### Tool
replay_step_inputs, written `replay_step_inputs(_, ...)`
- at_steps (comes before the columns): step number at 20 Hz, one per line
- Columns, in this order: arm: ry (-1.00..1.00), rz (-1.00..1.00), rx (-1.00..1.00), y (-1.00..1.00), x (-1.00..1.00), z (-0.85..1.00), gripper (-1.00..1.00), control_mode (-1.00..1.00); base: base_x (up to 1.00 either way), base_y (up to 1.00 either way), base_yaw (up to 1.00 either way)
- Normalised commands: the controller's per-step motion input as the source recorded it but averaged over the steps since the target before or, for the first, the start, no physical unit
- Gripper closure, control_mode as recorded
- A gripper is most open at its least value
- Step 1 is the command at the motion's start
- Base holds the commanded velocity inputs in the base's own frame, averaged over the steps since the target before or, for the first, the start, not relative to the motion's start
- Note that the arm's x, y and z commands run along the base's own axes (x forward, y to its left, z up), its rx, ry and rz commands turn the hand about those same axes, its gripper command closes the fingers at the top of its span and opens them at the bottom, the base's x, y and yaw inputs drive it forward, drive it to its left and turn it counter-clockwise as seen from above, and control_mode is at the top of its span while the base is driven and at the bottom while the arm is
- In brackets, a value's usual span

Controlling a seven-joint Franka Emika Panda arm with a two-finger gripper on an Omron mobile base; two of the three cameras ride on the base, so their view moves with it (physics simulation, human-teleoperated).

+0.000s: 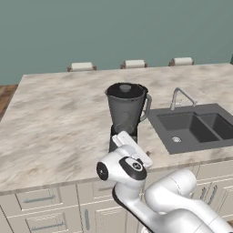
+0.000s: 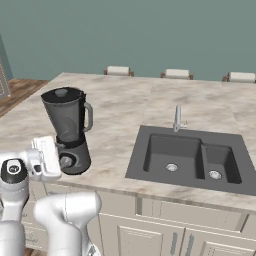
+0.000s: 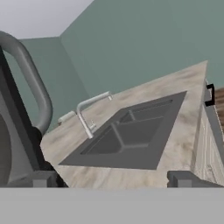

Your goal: Open the blender lid, put the banana in the blender, close the lid, and start the blender.

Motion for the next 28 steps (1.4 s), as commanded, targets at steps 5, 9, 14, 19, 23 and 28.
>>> replay_step_inputs(5,0.0,0.05,0.0,0.06,0.18,-0.3,-1.0,-1.0,0.0,0.0,0.0)
replay_step_inputs(9,0.0,0.04,0.0,0.17,0.15,-0.1,-1.0,-1.0,0.0,0.0,0.0)
replay_step_inputs(14,0.0,0.02,0.0,0.08,0.18,0.0,-1.0,-1.0,0.0,0.0,0.0)
replay_step_inputs(19,0.0,0.02,0.0,0.0,0.22,-0.13,-1.0,-1.0,0.0,0.0,0.0)
replay_step_inputs(23,0.0,0.03,0.0,0.0,0.24,-0.21,-1.0,-1.0,0.0,0.0,0.0)
replay_step_inputs(28,0.0,0.03,0.0,0.0,0.26,-0.19,-1.0,-1.0,0.0,0.0,0.0)
